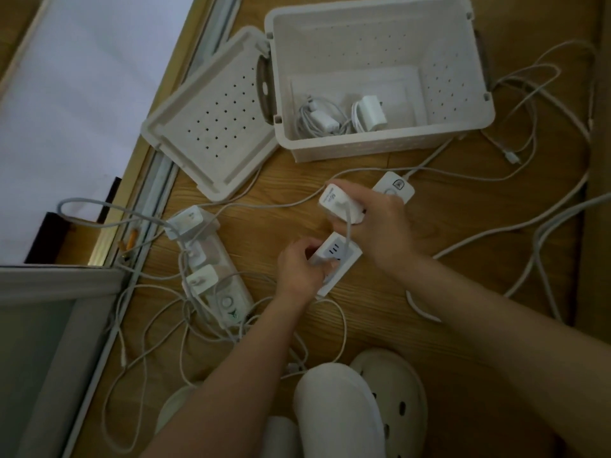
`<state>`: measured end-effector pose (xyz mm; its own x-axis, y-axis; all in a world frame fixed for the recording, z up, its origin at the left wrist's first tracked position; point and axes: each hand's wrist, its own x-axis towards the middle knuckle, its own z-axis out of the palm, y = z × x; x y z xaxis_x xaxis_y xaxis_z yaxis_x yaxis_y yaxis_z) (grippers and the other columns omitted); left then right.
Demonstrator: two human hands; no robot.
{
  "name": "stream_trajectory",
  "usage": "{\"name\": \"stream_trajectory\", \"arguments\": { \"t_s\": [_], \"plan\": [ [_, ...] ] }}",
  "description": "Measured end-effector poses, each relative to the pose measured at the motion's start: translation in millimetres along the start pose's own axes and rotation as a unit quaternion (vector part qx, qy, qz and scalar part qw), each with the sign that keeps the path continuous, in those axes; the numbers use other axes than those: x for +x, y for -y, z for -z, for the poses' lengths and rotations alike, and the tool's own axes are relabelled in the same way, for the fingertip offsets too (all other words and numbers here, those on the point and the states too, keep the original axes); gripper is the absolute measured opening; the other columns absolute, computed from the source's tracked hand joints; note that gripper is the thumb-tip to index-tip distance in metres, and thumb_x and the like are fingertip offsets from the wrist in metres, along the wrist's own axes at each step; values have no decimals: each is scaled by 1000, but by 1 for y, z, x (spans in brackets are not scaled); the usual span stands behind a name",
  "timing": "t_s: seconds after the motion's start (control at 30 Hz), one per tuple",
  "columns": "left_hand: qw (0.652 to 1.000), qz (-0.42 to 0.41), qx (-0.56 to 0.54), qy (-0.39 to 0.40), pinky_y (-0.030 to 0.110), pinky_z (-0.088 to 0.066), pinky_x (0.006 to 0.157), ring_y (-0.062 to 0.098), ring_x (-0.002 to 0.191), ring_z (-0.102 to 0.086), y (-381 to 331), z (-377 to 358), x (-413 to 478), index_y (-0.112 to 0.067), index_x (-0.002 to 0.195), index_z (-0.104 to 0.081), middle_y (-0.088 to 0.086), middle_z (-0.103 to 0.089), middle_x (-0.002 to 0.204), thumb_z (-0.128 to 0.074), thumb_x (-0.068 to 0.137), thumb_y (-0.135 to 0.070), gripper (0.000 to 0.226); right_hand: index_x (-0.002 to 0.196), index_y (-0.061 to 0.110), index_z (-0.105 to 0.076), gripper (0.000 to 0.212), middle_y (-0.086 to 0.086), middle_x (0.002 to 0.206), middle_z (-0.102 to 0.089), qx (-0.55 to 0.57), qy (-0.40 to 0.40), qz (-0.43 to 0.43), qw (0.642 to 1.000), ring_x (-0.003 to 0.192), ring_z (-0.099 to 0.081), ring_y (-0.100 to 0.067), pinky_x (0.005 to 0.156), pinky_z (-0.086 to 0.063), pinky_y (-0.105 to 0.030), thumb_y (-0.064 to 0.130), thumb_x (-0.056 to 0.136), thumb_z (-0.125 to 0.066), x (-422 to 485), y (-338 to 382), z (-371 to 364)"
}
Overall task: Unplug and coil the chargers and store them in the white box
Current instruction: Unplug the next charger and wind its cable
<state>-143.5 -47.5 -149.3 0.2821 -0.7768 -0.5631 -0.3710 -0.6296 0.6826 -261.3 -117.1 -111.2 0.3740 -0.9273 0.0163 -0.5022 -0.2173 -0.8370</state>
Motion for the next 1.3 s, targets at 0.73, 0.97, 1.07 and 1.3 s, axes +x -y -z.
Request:
{"name": "stream_trajectory", "arguments": {
  "t_s": [0.73,0.97,1.07,1.3],
  "plan": [
    [898,92,-328,280,30,-50,90,19,100,-63,-67,74,9,-14,119,-60,6,-67,107,-49,89,-47,46,122,-2,-57,64,-16,126,-58,-34,73,159,984,129,-40,-17,115,-17,-22,-22,63,-67,19,1,5],
    [900,50,-376,216,28,-55,85,22,104,-61,-76,108,2,-7,118,-57,15,-61,119,-50,90,-23,33,136,4,-36,55,-12,138,-41,72,50,101,991,130,-36,-12,112,-30,-25,-5,83,-47,21,41,-3],
    [876,24,-459,149,31,-57,80,23,95,-62,-88,124,1,-7,113,-57,14,-62,111,-41,98,-17,24,129,13,-41,30,1,119,-54,204,84,-88,971,99,-58,2,85,-52,-24,11,99,-39,26,72,-4],
    [834,-3,-543,91,18,-45,42,11,48,-51,-127,167,-23,-6,106,-53,7,-52,70,-27,103,-32,37,68,21,-57,38,13,51,-44,153,218,-15,964,48,-39,-1,53,-34,-17,26,100,-36,34,125,12]
  ]
}}
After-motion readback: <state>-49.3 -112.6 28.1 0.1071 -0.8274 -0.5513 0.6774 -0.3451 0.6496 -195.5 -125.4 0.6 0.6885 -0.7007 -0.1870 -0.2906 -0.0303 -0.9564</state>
